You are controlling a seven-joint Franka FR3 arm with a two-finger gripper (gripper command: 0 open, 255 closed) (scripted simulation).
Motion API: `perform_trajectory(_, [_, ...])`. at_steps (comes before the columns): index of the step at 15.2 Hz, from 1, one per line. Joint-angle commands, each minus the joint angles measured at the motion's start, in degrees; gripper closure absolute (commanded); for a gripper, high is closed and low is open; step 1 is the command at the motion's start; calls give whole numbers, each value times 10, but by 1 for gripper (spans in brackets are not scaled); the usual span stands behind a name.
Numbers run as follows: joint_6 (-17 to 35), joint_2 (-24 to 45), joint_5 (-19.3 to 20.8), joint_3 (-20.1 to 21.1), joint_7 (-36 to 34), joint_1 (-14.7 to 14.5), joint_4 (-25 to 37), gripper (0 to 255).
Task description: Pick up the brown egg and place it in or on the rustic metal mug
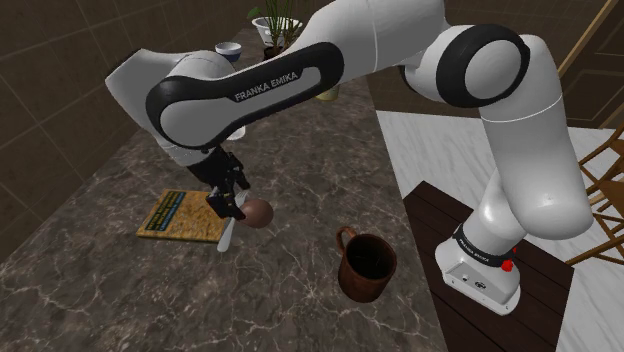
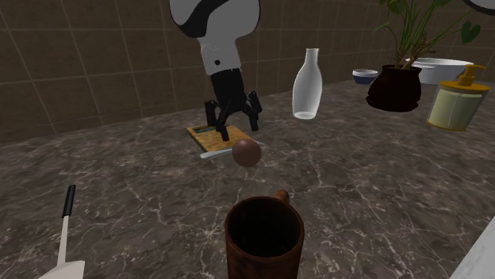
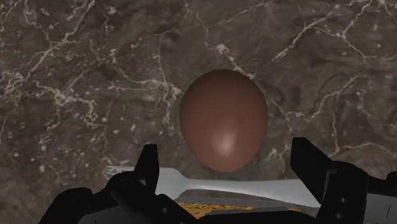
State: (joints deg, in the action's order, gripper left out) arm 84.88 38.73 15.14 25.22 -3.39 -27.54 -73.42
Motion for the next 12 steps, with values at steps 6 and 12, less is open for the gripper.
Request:
perform_trajectory(6, [56, -7, 2, 1, -4, 9, -67, 0])
perform_trajectory(12, [61, -8, 2, 1, -5, 10, -73, 0])
